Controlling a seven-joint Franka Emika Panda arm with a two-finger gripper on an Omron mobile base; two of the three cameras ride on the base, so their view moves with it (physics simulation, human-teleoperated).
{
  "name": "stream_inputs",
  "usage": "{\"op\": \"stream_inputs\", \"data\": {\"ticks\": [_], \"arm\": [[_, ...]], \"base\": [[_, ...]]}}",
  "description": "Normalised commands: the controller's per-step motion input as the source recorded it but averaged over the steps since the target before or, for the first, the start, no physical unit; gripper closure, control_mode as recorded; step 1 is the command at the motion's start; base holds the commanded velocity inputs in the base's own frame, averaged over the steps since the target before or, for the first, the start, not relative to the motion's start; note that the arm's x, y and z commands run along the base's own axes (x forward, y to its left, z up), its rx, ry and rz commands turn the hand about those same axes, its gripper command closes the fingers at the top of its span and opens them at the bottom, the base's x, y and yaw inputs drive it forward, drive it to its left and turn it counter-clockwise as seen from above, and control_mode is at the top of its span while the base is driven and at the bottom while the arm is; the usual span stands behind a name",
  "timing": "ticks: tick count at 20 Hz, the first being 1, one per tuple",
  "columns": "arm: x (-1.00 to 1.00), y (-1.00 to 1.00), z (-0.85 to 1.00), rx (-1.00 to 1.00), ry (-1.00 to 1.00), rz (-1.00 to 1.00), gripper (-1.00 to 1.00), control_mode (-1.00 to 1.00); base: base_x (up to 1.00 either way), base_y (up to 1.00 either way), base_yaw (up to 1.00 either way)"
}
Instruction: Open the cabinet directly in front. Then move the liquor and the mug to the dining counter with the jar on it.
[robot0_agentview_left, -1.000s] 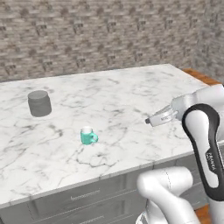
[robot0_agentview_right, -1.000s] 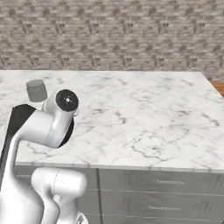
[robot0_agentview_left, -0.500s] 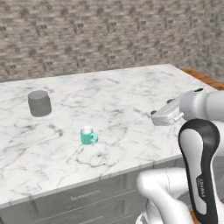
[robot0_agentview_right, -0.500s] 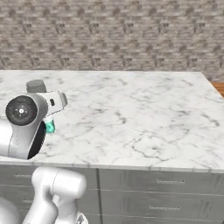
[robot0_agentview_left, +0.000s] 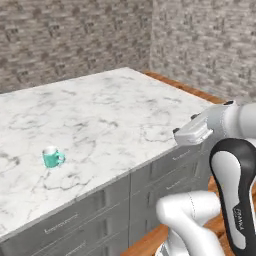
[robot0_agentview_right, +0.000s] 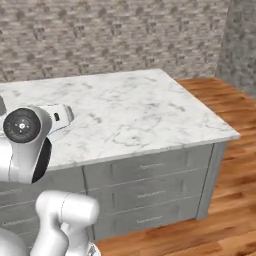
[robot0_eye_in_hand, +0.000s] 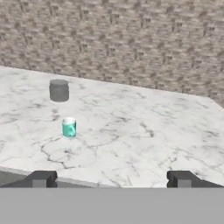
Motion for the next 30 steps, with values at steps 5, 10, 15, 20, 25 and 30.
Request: {"op": "stream_inputs", "data": {"ticks": [5,10,15,20,25,30], "arm": [[0.00,0.00,0.00,0.00,0.00,0.00,-1.00,1.00],[0.00,0.00,0.00,0.00,0.00,0.00,-1.00,1.00],[0.00,0.00,0.00,0.00,0.00,0.00,-1.00,1.00],[0.00,0.00,0.00,0.00,0.00,0.00,-1.00,1.00],[0.00,0.00,0.00,0.00,0.00,0.00,-1.00,1.00],[0.00,0.00,0.00,0.00,0.00,0.00,-1.00,1.00]], "base": [[0.00,0.00,-1.00],[0.00,0.00,-1.00],[0.00,0.00,-1.00],[0.16,-0.04,-0.99],[0.34,-0.05,-0.94],[0.33,0.00,-0.97]]}}
